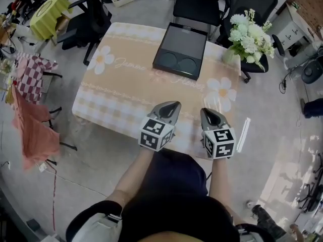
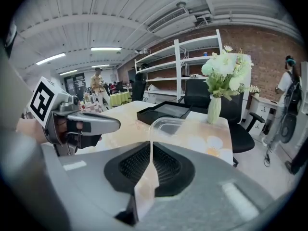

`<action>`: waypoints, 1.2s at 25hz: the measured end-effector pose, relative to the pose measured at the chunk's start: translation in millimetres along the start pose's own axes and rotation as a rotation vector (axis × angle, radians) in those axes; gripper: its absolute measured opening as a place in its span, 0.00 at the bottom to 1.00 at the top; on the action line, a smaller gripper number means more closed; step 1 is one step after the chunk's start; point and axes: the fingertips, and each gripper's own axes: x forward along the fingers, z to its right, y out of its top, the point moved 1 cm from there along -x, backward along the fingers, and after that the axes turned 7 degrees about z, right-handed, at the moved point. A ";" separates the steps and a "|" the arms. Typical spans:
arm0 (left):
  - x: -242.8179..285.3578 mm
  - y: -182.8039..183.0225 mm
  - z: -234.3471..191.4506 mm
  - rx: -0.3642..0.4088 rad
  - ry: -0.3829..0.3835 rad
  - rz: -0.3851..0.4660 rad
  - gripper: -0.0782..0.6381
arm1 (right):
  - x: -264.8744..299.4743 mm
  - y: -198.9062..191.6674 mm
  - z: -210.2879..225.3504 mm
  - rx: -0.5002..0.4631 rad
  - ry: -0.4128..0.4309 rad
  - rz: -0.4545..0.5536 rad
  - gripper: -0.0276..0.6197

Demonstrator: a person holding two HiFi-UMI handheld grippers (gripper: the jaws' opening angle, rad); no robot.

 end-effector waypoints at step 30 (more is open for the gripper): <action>4.4 105.1 9.8 0.186 0.008 0.207 0.12 | -66.0 92.5 37.4 0.156 -0.210 0.443 0.08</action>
